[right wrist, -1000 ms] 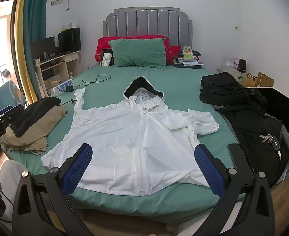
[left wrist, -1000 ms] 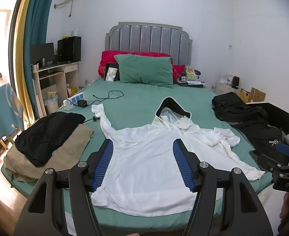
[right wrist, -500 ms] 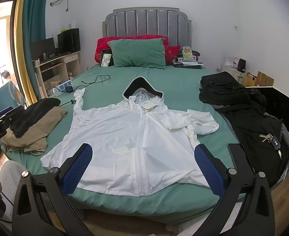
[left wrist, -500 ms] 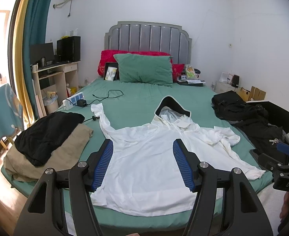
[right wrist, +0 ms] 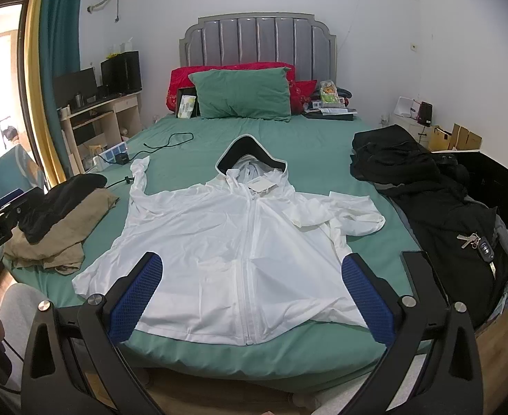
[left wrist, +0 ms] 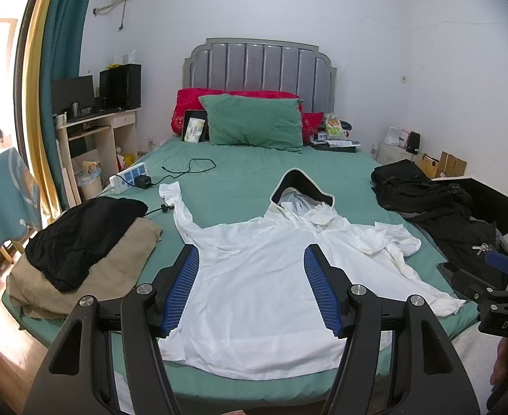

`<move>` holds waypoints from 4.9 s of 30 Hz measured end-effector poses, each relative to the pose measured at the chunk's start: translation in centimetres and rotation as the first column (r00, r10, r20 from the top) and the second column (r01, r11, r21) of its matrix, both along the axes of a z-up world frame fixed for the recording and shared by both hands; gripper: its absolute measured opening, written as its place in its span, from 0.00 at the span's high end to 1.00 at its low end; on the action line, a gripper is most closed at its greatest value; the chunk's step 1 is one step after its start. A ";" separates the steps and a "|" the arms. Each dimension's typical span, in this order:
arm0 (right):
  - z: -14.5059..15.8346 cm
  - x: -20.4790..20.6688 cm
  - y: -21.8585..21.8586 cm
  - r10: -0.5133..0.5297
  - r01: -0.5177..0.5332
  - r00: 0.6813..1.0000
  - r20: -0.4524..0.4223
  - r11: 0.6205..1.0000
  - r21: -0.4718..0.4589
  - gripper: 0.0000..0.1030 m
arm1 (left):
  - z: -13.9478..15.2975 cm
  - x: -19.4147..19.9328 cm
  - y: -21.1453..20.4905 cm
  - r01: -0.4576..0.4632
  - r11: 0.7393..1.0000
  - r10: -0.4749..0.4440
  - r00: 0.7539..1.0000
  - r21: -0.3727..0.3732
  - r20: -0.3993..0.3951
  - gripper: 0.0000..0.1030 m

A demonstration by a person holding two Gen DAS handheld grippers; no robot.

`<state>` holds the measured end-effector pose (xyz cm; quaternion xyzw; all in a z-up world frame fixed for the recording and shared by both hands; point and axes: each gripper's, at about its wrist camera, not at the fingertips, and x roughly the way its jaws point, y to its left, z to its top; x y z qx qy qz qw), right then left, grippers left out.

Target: Fold large clothes

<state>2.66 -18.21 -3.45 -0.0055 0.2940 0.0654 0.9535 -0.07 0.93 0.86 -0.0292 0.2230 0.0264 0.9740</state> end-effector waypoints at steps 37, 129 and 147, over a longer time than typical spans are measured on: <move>0.1 -0.1 -0.3 -0.006 0.006 1.000 0.009 1.000 0.005 0.01 | 0.1 0.5 -0.6 0.015 0.999 -0.015 1.000 -0.042 -0.001 0.35; -8.6 33.3 16.0 0.271 -0.291 0.956 -0.109 0.914 -0.282 0.99 | -9.7 32.2 19.6 -0.092 0.994 0.080 0.982 -0.063 -0.174 0.22; -15.6 35.1 23.1 0.304 -0.368 0.884 -0.356 0.921 -0.126 0.45 | -10.4 33.2 25.3 -0.173 0.979 0.152 0.972 -0.108 -0.178 0.22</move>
